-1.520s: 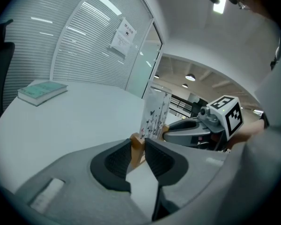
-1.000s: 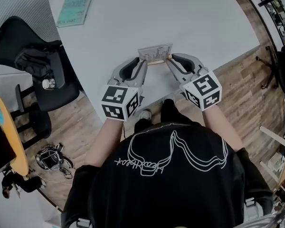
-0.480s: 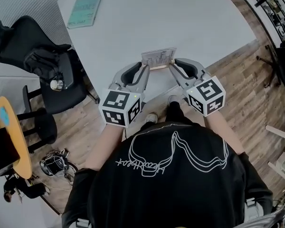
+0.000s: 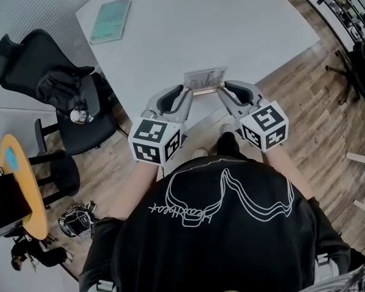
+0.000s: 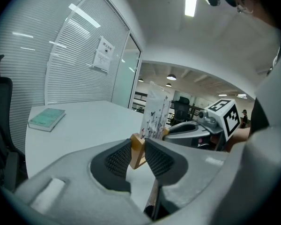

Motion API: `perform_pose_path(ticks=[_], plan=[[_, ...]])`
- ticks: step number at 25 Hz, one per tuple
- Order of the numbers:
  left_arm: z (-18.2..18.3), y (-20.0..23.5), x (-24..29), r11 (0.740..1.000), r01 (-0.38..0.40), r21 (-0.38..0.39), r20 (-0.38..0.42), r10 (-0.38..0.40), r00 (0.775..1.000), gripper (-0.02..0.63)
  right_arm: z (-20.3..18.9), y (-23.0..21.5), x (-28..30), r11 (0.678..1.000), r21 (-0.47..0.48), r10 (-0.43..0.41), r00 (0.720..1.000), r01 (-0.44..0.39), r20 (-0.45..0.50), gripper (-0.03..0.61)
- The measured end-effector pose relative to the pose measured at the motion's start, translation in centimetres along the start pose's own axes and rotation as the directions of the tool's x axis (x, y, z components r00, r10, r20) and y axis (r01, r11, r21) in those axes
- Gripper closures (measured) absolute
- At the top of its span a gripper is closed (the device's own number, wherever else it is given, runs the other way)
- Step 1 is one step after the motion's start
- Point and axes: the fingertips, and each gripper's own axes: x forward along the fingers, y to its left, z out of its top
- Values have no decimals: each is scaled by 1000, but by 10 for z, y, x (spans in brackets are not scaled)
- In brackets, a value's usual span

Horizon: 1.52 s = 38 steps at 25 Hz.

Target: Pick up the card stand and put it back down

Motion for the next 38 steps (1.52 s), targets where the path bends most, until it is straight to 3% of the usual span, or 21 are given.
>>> perform_pose_path(ticks=[20,38], plan=[[-3,-6,-1,1000,9,2,-2,-9,1000,517,-1,1,-6,1000,1,-15,1000,15,-1,505],[6,9,51,999,-24,-41,-15,23,1000,517,1,-52,19,1000,-10,8,1000,-8,-26,505]])
